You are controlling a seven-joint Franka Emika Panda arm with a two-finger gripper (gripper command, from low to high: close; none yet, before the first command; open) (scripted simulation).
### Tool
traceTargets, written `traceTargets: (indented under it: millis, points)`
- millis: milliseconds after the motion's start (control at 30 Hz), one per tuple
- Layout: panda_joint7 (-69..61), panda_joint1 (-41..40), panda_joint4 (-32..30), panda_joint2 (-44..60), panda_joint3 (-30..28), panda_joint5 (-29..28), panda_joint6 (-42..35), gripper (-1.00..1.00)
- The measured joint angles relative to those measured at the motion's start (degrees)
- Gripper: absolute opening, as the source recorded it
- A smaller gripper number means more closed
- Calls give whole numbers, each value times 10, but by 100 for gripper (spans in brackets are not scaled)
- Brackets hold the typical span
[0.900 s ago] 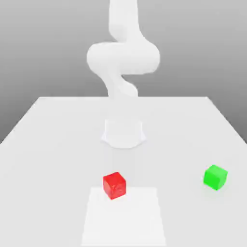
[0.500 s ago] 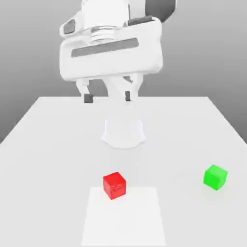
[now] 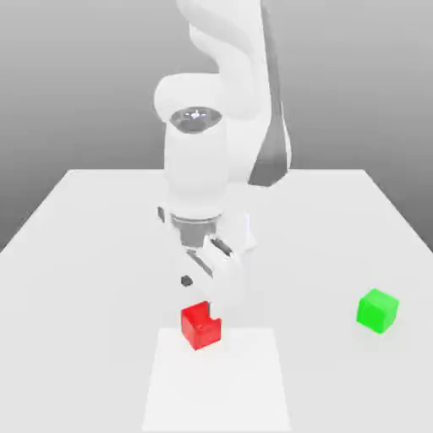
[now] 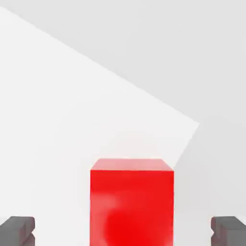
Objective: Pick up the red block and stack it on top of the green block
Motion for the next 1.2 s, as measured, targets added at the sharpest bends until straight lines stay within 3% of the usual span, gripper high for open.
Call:
traceTargets:
  millis: [233,267,500,733,900,1200]
  points:
    - [56,38,12,102,-59,-78,88,0]
    - [62,49,13,115,-71,-84,100,-100]
    - [65,53,13,118,-75,-88,104,-100]
    - [12,38,4,27,-40,-17,24,-100]
    - [4,44,-9,-42,-42,-2,-34,-100]
    - [-67,212,62,-47,89,7,-106,-100]
